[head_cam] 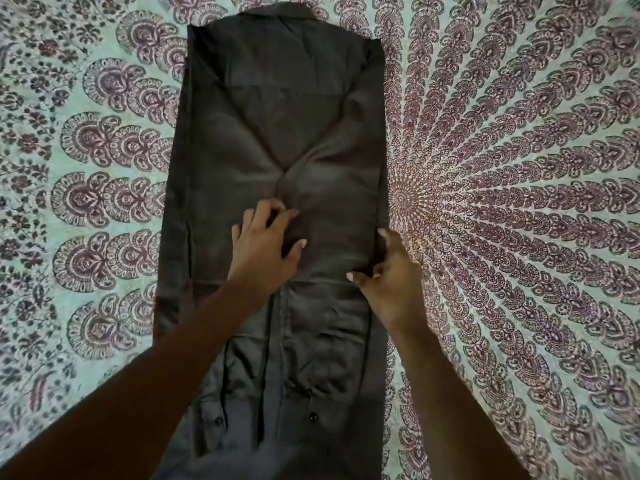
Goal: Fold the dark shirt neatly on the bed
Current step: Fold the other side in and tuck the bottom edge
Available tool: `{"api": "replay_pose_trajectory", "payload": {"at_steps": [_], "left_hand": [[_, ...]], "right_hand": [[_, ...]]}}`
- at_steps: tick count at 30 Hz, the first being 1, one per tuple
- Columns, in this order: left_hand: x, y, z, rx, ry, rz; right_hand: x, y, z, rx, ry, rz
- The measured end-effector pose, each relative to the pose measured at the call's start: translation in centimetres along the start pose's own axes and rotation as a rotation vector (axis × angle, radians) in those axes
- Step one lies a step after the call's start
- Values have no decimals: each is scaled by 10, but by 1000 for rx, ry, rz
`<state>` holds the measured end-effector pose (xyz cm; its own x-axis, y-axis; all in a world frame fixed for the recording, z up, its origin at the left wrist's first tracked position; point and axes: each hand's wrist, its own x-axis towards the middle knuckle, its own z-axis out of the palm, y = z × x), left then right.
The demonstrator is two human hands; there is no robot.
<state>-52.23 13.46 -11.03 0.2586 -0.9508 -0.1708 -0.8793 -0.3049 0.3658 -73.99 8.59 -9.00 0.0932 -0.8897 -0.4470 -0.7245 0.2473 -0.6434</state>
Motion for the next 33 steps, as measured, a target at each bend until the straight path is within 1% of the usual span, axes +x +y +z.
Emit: {"api": "replay_pose_trajectory", "payload": {"at_steps": [3,4,5,8,9,12,14,17,19,22,24,28,31,33], "left_hand": [[-9,0,0,12,-35,12],[-12,0,0,13,-47,10],[-16,-1,0,0,-58,15],[-27,0,-2,-66,-69,40],[-33,1,-2,-66,-45,43],[-66,6,-2,-46,55,-18],[-92,7,-3,-63,60,-47],[-139,-8,-5,-53,40,-44],[-171,-19,-8,-67,48,-135],[-211,-29,-10,-25,18,-372],[-227,-36,-7,-64,-11,-459],[-234,-47,2,-179,14,-430],[-234,-51,2,-242,74,-389],[-235,-59,1,-289,85,-343]], "right_hand": [[-20,17,2,33,90,53],[-27,19,3,29,96,51],[-37,19,4,20,66,29],[-71,21,11,-7,-97,-59],[-80,26,12,-26,-100,-63],[-105,40,11,-43,17,11],[-121,49,14,-33,-12,35],[-149,61,28,-5,-83,-8],[-164,68,32,-30,-59,18],[-187,73,36,-29,-11,51],[-199,78,40,-10,-11,61],[-209,89,51,58,36,64],[-209,93,50,60,-1,49],[-208,95,45,42,-39,27]]}}
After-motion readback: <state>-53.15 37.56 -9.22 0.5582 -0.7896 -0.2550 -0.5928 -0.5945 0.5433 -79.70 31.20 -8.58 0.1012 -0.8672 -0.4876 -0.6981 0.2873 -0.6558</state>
